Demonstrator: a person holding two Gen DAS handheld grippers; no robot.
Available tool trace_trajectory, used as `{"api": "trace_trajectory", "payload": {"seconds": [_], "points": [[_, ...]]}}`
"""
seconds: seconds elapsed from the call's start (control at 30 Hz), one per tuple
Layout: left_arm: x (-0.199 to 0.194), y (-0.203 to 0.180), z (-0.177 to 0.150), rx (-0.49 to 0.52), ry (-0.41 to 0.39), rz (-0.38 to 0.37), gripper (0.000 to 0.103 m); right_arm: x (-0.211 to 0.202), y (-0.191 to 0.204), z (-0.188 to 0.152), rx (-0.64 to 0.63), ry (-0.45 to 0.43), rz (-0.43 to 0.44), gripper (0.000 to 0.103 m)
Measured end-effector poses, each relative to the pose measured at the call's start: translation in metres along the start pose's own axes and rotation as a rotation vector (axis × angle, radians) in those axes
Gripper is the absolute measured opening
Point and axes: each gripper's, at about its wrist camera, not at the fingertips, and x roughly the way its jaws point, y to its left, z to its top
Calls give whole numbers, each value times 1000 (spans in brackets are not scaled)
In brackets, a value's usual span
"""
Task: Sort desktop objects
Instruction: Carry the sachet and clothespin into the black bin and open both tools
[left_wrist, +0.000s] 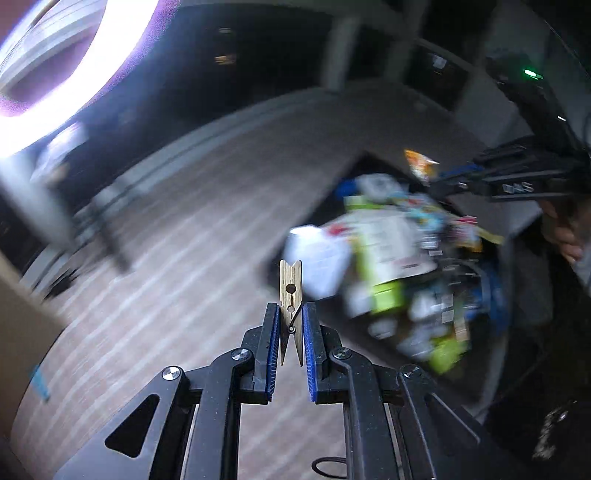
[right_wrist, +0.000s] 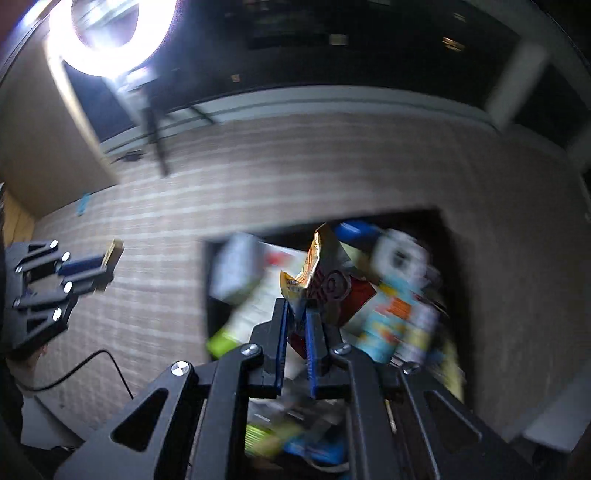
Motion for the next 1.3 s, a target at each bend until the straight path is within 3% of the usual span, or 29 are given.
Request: {"api": "trace_trajectory", "payload": {"seconds": [0.17, 0.33, 0.67, 0.77, 0.87, 1.03, 1.2, 1.3], "points": [[19, -71, 32, 86, 23, -82, 12, -3, -59, -32, 106, 26, -38, 9], [41, -127, 59, 151, 40, -145, 12, -2, -89, -53, 180, 30, -24, 9], [79, -184, 71, 220, 100, -164, 12, 20, -121, -70, 235, 76, -40, 9], [85, -187, 73, 208, 117, -178, 14, 24, -125, -74, 244, 90, -39, 11], [87, -184, 76, 178, 124, -190, 29, 24, -127, -78, 266, 101, -37, 14], [77, -172, 75, 164, 96, -163, 29, 13, -127, -80, 277, 73, -47, 19], [59, -140, 68, 121, 61, -94, 29, -2, -116, -77, 274, 27, -41, 21], [45, -103, 58, 67, 40, -9, 29, -8, -98, -76, 243, 3, -41, 23]]}}
